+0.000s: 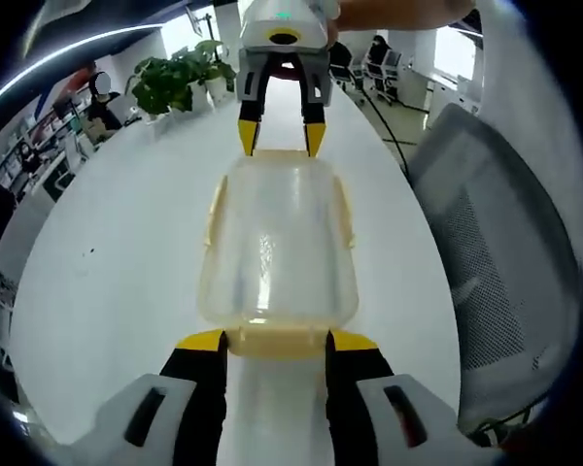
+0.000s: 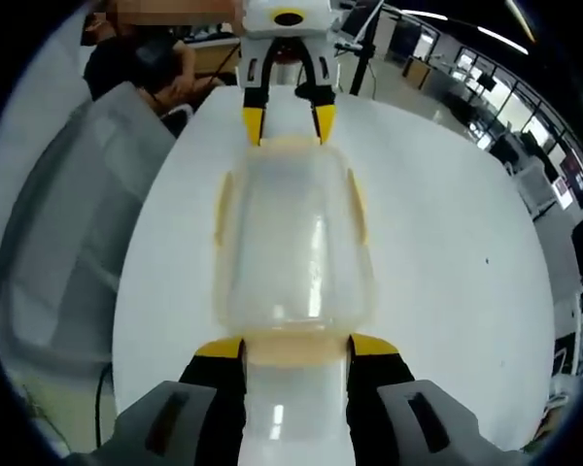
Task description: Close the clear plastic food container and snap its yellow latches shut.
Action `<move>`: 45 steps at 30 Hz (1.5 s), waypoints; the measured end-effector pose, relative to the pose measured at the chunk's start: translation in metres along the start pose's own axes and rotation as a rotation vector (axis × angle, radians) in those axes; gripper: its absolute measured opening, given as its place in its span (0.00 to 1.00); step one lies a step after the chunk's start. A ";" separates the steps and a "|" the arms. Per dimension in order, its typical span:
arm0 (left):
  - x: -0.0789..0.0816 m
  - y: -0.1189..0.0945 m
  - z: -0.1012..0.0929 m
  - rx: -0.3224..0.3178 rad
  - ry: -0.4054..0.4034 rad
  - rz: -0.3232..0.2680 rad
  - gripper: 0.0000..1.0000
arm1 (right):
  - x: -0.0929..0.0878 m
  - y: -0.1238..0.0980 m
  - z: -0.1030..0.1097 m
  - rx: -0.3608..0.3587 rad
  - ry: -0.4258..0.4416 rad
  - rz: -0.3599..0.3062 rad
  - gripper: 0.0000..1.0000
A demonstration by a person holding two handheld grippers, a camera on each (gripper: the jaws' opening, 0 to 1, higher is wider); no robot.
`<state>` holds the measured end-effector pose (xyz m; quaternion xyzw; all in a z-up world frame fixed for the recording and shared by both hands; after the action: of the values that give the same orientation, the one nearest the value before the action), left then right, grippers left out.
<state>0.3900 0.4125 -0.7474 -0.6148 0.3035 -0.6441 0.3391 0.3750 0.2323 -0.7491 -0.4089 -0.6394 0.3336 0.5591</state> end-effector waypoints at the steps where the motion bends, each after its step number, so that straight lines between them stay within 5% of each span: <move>1: 0.002 0.001 0.000 -0.001 0.000 0.001 0.39 | -0.002 -0.002 0.001 -0.002 0.000 -0.002 0.39; 32: 0.076 0.041 -0.003 -0.007 0.023 -0.003 0.38 | -0.072 -0.046 0.001 -0.002 0.029 -0.008 0.39; 45: 0.093 0.055 -0.002 -0.021 0.026 -0.010 0.38 | -0.093 -0.053 0.000 0.016 0.051 0.001 0.39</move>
<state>0.3906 0.3045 -0.7374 -0.6116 0.3117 -0.6503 0.3254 0.3706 0.1250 -0.7433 -0.4131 -0.6220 0.3283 0.5785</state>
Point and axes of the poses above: the point that each gripper's makers call its tool centre point, and the gripper's own axes: y roughly forward along the fingers, z roughly to its left, x roughly out of its top, the point moved 2 cm from there along -y, roughly backward along the fingers, and after that the axes turned 5 degrees about -y, right-handed, at the moved point
